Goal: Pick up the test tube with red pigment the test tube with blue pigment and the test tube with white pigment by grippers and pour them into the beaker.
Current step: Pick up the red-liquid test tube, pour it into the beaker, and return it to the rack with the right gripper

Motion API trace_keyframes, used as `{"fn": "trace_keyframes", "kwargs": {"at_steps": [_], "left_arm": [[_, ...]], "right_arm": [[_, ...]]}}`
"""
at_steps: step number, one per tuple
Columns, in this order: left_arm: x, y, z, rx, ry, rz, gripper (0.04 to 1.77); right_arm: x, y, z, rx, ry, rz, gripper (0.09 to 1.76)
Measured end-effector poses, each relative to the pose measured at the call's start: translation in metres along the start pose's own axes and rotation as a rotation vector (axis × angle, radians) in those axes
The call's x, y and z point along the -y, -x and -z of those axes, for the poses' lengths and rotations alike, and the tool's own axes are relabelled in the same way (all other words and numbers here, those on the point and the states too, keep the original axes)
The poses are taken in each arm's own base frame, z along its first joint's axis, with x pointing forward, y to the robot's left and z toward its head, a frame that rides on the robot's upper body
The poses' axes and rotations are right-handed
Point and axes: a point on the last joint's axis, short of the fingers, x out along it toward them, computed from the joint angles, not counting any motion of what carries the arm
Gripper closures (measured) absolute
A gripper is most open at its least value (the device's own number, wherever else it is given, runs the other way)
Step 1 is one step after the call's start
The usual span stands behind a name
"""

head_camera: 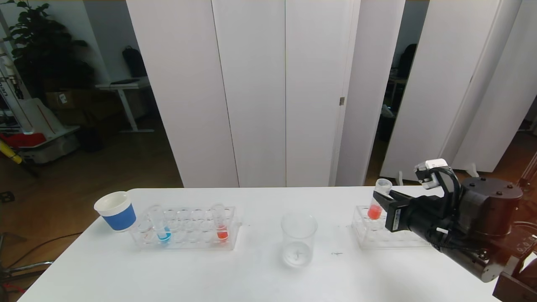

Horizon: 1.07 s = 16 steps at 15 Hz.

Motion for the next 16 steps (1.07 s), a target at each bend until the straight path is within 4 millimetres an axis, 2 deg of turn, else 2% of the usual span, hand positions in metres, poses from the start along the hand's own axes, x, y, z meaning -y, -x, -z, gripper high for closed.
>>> {"fn": "trace_keyframes", "kwargs": {"at_steps": [4,10,14,16], "left_arm": [[0.0,0.0,0.0,0.0,0.0,0.0,0.06],[0.0,0.0,0.0,0.0,0.0,0.0,0.06],[0.0,0.0,0.0,0.0,0.0,0.0,0.06],[0.0,0.0,0.0,0.0,0.0,0.0,0.06]], "right_arm": [[0.005,-0.004,-0.022,-0.003,-0.004,0.019,1.26],[0.003,-0.018,-0.074,0.016,-0.011,-0.059,1.26],[0.0,-0.03,-0.102,0.017,-0.012,-0.214,1.26],[-0.004,-0.04,-0.109,0.031,-0.008,-0.296,1.26]]}}
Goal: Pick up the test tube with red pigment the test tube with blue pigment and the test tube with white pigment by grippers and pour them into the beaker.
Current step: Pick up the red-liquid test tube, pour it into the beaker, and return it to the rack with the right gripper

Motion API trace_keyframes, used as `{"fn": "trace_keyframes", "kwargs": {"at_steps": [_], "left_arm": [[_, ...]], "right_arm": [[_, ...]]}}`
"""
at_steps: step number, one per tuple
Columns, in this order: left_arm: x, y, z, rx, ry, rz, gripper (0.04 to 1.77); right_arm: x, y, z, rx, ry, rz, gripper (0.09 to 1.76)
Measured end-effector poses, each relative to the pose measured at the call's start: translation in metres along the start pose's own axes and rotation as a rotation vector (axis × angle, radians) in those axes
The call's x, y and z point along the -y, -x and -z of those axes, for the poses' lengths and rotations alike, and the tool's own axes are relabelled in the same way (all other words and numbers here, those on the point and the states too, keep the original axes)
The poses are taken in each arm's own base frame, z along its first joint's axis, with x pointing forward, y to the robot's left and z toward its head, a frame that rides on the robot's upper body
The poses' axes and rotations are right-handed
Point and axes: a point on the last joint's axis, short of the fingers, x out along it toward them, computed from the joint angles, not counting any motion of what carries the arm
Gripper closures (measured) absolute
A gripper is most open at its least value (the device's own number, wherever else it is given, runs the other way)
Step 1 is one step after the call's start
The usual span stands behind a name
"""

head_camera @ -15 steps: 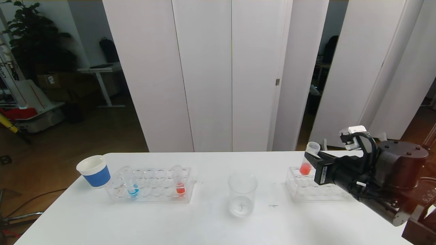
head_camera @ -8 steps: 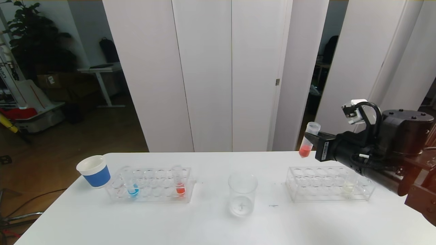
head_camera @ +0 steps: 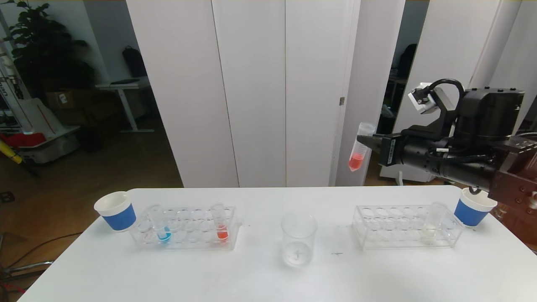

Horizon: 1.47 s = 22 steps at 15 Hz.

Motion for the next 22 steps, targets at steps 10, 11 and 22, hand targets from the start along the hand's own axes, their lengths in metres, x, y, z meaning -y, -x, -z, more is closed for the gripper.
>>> {"fn": "trace_keyframes", "kwargs": {"at_steps": [10,11,22], "left_arm": [[0.0,0.0,0.0,0.0,0.0,0.0,0.06],[0.0,0.0,0.0,0.0,0.0,0.0,0.06],[0.0,0.0,0.0,0.0,0.0,0.0,0.06]], "right_arm": [[-0.012,-0.026,0.011,-0.027,0.158,-0.407,1.26],[-0.016,-0.026,0.014,-0.031,0.18,-0.419,1.26],[-0.029,-0.008,0.031,0.153,0.426,-0.521,1.26]]}}
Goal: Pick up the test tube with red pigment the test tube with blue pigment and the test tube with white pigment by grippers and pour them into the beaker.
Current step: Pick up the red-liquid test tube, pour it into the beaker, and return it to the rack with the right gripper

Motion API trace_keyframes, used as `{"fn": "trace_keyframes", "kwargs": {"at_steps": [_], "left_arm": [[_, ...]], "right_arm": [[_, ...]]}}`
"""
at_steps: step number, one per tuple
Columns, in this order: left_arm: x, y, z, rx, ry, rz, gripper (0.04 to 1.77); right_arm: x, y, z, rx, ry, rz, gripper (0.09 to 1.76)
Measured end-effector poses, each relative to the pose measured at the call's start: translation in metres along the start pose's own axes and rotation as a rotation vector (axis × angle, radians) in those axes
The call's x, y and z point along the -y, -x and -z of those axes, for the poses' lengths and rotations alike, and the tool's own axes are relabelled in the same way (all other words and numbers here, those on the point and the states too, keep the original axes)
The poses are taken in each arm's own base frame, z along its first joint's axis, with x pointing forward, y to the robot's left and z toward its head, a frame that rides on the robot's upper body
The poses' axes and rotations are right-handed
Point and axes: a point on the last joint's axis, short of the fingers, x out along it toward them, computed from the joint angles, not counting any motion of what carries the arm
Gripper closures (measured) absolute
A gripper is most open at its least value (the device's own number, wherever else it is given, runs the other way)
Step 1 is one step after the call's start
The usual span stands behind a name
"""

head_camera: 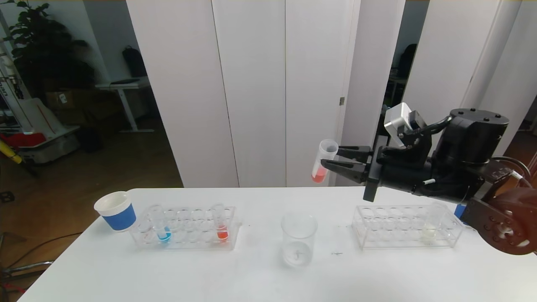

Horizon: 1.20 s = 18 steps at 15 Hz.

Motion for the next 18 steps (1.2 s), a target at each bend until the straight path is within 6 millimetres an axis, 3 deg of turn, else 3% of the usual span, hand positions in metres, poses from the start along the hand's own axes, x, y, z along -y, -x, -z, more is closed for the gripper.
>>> {"fn": "trace_keyframes", "kwargs": {"at_steps": [10,18], "left_arm": [[0.0,0.0,0.0,0.0,0.0,0.0,0.06],[0.0,0.0,0.0,0.0,0.0,0.0,0.06]], "right_arm": [[0.008,-0.009,0.025,-0.05,0.363,-0.011,1.26],[0.01,-0.017,0.034,-0.049,0.584,-0.065,1.26]]}}
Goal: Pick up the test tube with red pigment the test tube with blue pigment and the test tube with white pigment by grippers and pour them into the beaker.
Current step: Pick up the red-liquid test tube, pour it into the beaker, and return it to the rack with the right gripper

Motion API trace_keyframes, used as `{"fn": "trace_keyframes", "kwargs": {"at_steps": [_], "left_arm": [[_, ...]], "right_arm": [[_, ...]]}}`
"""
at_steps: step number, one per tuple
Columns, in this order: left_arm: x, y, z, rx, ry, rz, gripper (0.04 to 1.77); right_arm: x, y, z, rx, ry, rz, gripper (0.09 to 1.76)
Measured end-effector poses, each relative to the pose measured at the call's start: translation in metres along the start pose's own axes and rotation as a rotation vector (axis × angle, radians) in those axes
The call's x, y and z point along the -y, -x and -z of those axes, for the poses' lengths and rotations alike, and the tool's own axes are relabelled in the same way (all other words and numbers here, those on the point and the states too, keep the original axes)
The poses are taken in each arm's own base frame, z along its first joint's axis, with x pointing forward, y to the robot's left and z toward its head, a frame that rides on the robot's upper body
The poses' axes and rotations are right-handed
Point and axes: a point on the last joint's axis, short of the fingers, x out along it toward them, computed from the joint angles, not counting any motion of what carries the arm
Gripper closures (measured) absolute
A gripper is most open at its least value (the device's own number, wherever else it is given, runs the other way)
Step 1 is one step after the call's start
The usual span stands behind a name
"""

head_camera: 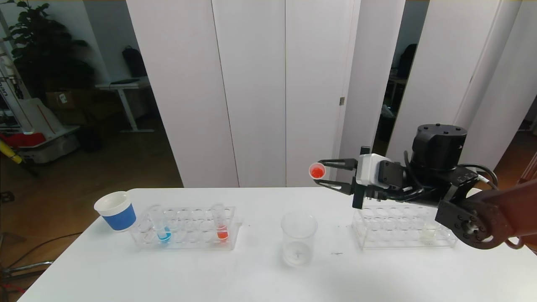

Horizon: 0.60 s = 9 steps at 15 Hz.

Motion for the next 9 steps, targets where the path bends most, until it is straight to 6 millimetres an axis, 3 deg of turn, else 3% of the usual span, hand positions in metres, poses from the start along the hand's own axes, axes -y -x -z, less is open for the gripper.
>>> {"fn": "trace_keyframes", "kwargs": {"at_steps": [5,9], "left_arm": [[0.0,0.0,0.0,0.0,0.0,0.0,0.06],[0.0,0.0,0.0,0.0,0.0,0.0,0.06]], "right_arm": [[0.011,-0.006,0.002,0.035,0.149,0.003,1.26],[0.008,-0.012,0.006,0.038,0.225,-0.014,1.26]]}}
